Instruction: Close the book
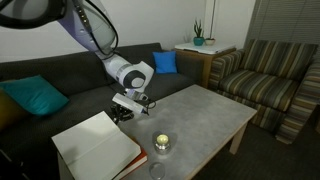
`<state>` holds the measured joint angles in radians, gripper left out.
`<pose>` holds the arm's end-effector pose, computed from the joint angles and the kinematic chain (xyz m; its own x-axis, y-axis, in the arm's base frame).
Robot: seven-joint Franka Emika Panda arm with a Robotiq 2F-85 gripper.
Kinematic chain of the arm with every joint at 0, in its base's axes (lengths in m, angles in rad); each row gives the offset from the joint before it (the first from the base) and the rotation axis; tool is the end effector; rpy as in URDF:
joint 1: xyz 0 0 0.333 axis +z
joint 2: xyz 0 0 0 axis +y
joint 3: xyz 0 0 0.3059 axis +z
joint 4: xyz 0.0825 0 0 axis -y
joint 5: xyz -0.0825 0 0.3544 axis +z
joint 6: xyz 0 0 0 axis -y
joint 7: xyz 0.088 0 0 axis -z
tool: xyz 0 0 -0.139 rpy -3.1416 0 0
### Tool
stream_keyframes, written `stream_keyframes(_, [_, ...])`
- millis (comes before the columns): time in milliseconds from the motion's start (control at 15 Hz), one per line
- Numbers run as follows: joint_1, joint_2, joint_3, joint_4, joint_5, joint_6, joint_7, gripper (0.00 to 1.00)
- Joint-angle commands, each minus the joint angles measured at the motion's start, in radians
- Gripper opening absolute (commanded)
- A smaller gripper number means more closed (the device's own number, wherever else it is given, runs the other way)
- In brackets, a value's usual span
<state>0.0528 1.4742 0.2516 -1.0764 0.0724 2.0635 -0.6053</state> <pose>0.5816 0.1660 -0.1141 0.7114 0.6690 -0.2153 0.5097 -0.7021 -0.4972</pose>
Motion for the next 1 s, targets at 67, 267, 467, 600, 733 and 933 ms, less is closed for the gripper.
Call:
stream_keyframes(67, [-0.046, 0.000, 0.026, -0.018, 0.027, -0.013, -0.127, 0.00])
stream_keyframes(267, [-0.063, 0.001, 0.035, -0.025, 0.046, -0.005, -0.213, 0.00])
stream_keyframes(467, [-0.075, 0.001, 0.037, -0.029, 0.068, -0.006, -0.290, 0.00])
stream_keyframes(600, [-0.053, 0.001, -0.002, -0.022, 0.139, -0.014, -0.354, 0.00])
stream_keyframes(733, [-0.050, 0.002, -0.016, -0.022, 0.183, -0.018, -0.402, 0.00])
stream_keyframes(933, [-0.046, 0.002, -0.034, -0.022, 0.232, -0.020, -0.452, 0.00])
